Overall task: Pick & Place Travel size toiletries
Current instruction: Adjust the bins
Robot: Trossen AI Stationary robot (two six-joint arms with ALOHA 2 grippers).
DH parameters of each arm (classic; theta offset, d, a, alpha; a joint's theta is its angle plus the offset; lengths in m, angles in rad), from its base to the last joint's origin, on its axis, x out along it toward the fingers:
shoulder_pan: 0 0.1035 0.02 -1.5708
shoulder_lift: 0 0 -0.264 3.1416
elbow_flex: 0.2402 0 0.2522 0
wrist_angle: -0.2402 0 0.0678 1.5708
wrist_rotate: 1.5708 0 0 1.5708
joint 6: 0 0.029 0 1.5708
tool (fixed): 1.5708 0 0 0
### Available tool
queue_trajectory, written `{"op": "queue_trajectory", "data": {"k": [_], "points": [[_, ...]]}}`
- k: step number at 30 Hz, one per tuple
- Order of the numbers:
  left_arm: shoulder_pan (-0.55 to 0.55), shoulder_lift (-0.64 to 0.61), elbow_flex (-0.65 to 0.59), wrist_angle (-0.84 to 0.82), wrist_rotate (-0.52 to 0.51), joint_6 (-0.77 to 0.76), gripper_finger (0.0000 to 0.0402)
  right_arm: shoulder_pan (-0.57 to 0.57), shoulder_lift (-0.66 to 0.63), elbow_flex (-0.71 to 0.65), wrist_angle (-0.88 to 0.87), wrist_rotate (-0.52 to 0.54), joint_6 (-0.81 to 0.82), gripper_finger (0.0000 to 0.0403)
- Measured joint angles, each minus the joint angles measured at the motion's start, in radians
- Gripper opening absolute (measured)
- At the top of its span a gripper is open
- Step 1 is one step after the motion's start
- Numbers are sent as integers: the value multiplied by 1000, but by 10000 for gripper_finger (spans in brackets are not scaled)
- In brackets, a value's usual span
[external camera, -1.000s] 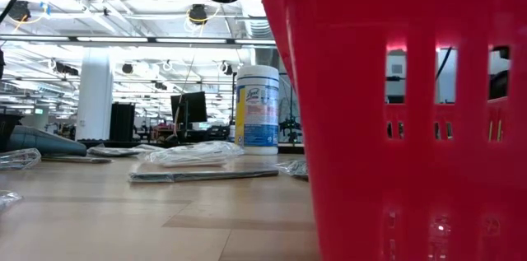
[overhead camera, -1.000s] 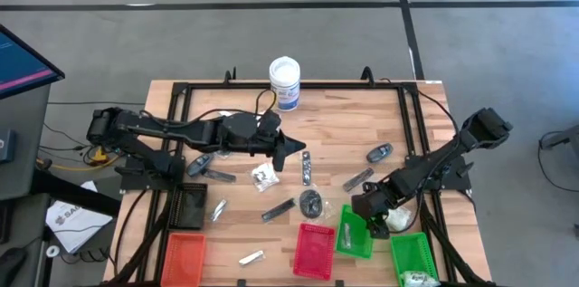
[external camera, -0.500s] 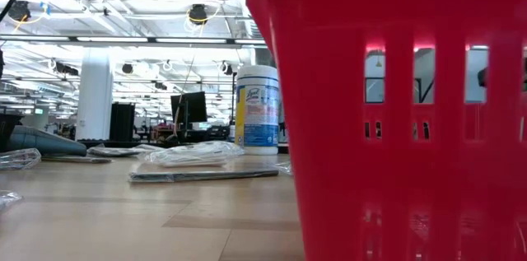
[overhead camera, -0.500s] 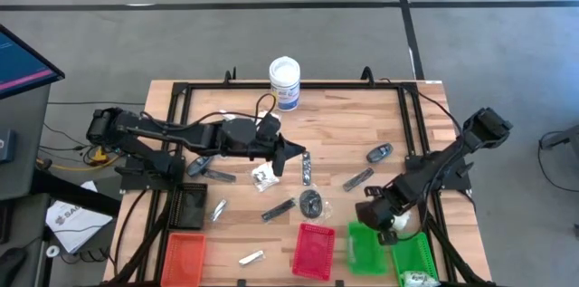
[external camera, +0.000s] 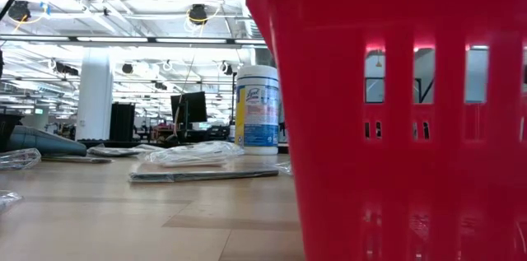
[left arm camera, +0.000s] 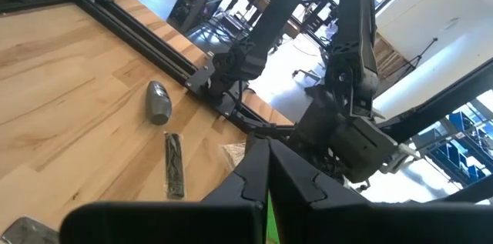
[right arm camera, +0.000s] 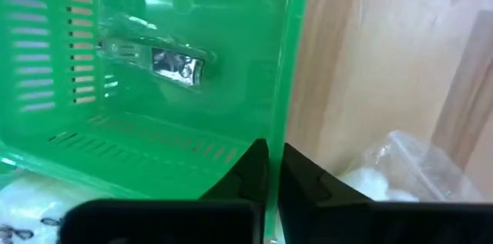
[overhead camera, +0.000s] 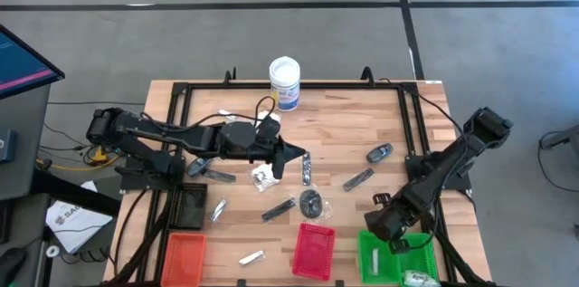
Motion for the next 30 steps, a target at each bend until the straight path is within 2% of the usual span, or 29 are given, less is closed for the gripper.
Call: {"op": "queue_trajectory", "data": {"k": [11,20,30], "points": [[0,0,0,8,-5,0,1,46,0,0,9,1,38,8],[0,0,0,13,-5,0,1,46,0,25,6,-1,26,85],[0,0,0,13,-4,2,1,26,-1,45,-38,25,5,151]]}}
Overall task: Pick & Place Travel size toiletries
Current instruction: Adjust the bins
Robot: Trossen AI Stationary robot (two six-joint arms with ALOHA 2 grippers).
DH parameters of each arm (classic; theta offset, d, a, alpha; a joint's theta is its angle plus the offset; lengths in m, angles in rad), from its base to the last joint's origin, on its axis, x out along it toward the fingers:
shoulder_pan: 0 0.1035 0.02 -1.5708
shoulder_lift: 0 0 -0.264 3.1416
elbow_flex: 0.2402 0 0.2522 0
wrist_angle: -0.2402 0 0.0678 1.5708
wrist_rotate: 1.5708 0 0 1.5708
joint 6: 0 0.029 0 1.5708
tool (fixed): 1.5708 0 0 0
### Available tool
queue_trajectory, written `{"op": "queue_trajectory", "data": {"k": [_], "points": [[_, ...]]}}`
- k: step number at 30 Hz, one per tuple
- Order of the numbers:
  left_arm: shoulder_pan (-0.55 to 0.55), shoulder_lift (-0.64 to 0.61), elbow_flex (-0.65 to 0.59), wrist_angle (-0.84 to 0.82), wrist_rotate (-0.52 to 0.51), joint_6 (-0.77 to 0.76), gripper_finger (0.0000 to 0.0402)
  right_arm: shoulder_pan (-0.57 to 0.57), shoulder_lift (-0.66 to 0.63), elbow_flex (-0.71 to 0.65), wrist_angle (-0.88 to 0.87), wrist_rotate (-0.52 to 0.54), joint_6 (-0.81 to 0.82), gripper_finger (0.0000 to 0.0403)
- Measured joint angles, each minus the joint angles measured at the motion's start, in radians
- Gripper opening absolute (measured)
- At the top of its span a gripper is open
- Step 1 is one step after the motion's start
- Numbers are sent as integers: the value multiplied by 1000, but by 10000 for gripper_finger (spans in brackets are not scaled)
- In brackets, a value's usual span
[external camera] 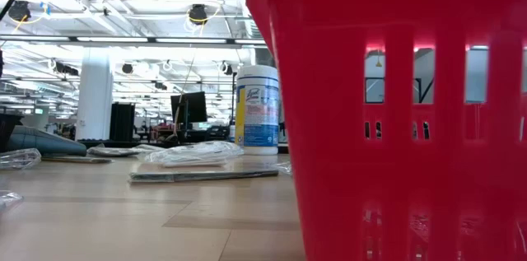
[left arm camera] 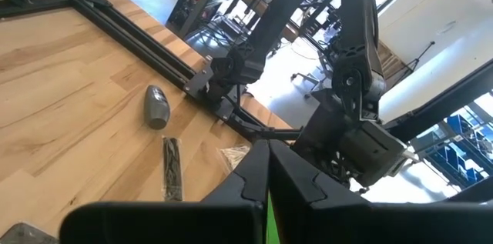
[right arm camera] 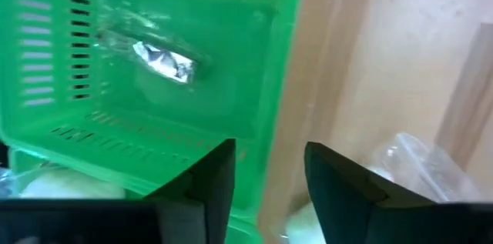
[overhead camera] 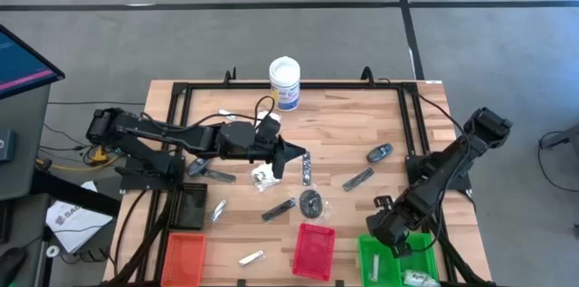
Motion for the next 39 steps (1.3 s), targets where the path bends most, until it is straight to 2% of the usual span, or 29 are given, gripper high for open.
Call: {"op": "queue_trajectory", "data": {"k": [7,12,17,21,27,31,35,39], "points": [[0,0,0,0,16,0,1,-33,-5,2,-47,1,-5,184],[0,0,0,0,17,-1,1,-75,-8,80,-175,9,-73,190],[0,0,0,0,17,-2,1,-142,-8,211,-245,89,-148,168],[0,0,0,0,16,-3,1,-203,2,325,-209,107,-221,130],[-7,0,0,0,16,-27,1,-286,179,495,-168,103,-329,17],[-32,-9,-1,-5,18,-26,1,-282,353,636,-189,131,-345,16],[-71,-44,-1,-36,14,-27,1,-256,464,760,-188,172,-335,3],[-123,-116,-1,-137,-69,-26,1,-240,541,827,-196,216,-253,2]]}}
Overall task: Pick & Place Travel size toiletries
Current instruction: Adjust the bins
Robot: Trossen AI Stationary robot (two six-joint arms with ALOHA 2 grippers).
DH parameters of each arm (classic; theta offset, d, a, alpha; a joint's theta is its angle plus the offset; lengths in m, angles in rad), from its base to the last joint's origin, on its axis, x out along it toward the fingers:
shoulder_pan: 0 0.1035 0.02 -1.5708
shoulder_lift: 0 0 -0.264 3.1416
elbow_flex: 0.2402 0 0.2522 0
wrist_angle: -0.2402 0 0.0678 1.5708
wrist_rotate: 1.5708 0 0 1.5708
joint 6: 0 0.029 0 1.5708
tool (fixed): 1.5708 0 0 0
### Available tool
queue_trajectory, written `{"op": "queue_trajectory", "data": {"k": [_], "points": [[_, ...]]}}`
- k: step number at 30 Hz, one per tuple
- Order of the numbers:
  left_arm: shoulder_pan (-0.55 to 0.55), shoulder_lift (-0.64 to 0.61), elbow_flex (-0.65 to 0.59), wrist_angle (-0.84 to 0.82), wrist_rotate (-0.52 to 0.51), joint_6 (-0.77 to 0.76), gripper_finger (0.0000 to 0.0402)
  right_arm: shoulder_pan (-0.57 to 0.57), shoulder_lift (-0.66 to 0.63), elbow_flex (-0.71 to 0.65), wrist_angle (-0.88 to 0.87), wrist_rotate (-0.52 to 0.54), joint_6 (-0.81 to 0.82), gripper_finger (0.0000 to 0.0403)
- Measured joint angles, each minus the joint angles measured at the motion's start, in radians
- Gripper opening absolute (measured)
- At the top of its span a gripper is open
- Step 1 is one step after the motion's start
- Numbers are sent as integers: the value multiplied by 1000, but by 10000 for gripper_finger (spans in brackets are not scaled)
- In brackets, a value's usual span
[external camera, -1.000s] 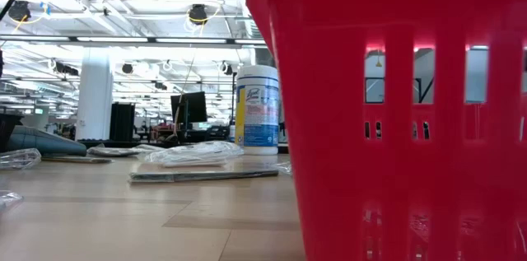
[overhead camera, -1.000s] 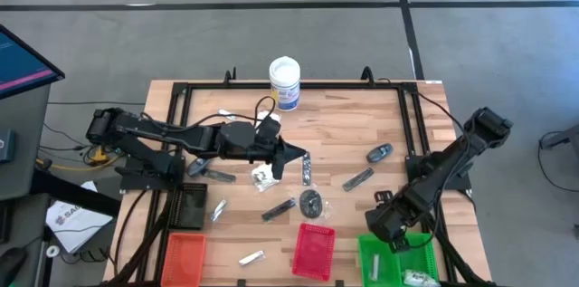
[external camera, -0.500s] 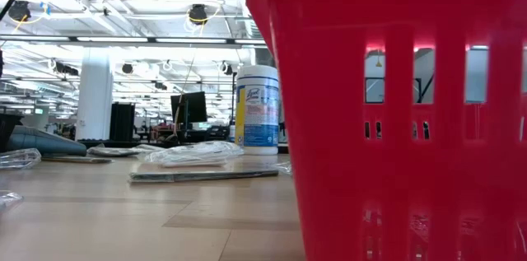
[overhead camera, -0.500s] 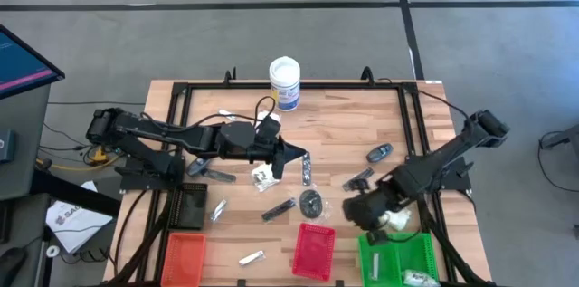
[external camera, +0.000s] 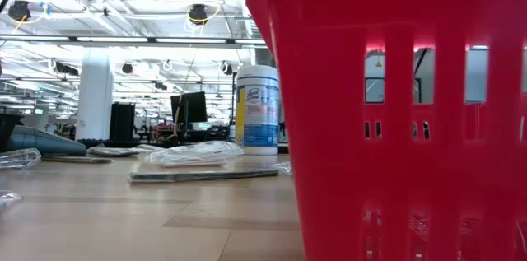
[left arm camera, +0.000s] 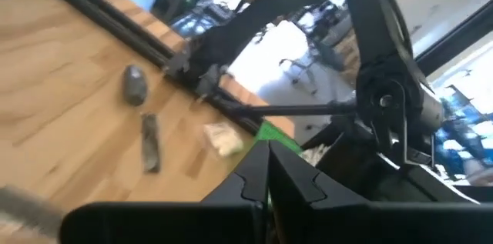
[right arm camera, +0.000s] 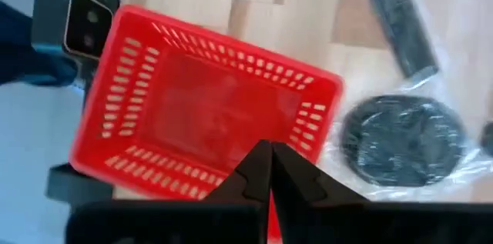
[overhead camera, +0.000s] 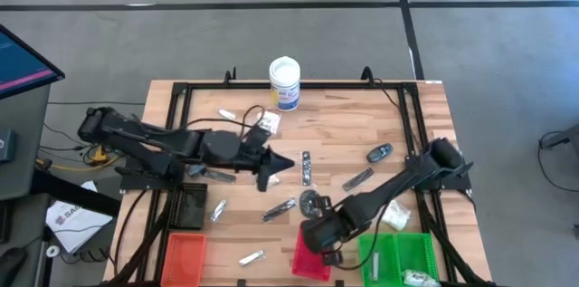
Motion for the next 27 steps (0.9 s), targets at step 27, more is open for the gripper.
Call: {"op": "queue_trajectory", "data": {"k": [27], "points": [[-369,-145,0,-65,-390,46,1,49,344,395,-237,-88,118,0]]}}
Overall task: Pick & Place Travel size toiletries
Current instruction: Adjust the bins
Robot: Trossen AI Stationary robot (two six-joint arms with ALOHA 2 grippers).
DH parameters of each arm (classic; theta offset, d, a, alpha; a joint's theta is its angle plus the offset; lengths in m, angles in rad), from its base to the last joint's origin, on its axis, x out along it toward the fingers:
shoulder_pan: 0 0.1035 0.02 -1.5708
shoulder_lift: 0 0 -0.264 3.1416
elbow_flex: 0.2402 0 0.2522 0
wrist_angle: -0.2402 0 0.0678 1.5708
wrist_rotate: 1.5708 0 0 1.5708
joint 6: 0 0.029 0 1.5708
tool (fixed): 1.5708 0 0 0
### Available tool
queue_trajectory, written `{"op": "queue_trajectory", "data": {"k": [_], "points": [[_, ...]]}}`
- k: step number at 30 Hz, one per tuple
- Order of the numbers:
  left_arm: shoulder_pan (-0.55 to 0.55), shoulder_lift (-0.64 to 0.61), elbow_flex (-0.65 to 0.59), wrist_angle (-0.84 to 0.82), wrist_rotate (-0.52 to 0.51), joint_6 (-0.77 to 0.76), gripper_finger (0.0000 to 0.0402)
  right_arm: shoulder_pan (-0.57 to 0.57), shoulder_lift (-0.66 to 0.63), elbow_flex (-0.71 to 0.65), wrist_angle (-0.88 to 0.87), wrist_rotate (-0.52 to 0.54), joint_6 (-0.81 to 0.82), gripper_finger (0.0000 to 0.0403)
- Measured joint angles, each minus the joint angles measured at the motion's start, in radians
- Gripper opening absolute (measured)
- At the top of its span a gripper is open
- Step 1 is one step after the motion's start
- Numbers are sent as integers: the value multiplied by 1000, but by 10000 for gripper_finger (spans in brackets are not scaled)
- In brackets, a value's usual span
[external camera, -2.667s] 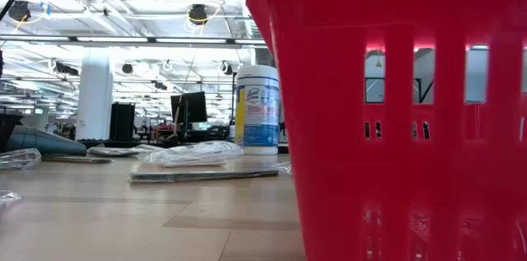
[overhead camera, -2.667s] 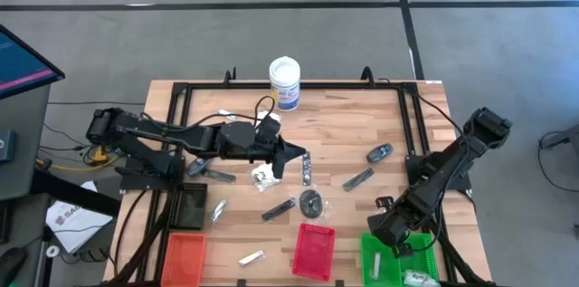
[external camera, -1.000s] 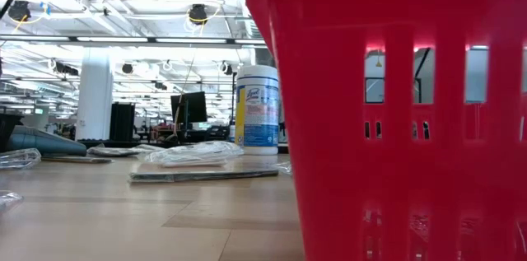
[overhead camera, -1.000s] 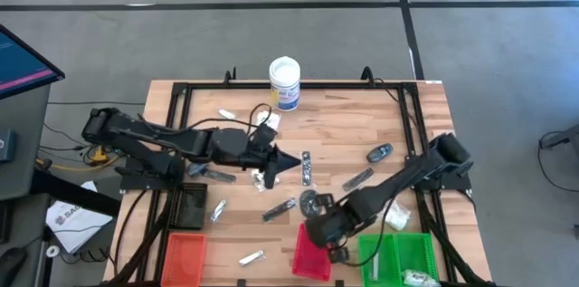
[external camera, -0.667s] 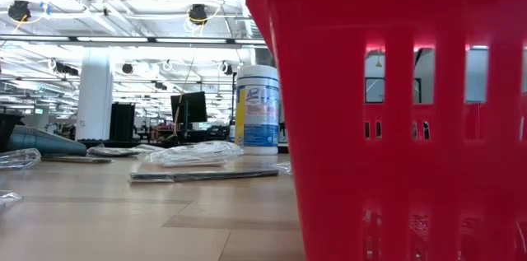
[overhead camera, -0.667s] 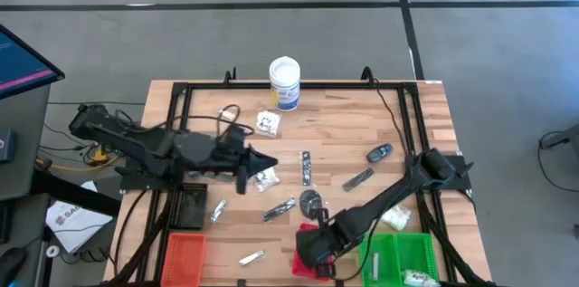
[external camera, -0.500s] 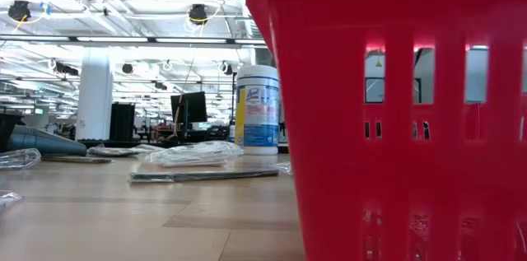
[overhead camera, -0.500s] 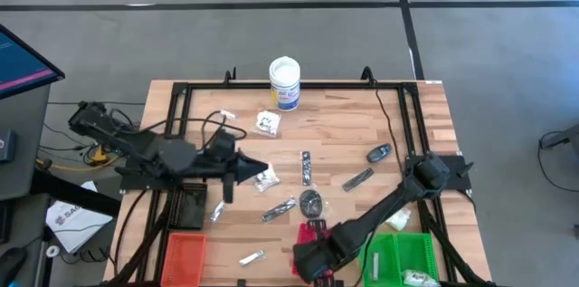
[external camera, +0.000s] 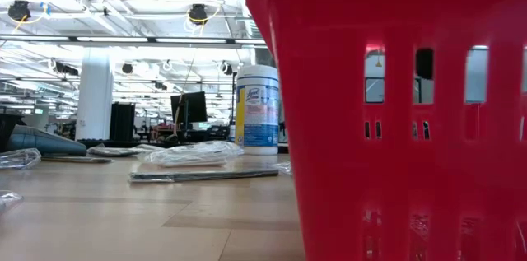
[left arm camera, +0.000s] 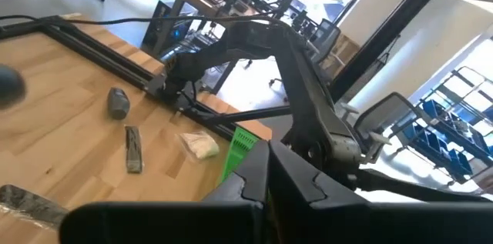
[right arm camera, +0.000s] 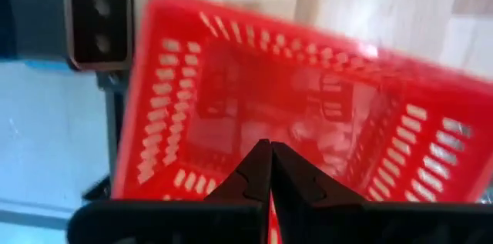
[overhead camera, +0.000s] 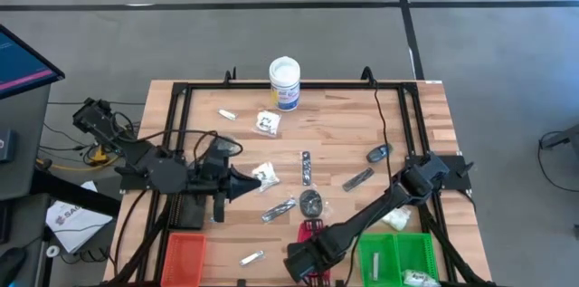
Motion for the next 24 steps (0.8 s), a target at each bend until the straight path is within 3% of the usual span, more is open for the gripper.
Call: {"op": "queue_trajectory", "data": {"k": [24], "points": [[-44,0,0,-1,-25,7,1,37,0,-1,-107,-104,-4,0]]}}
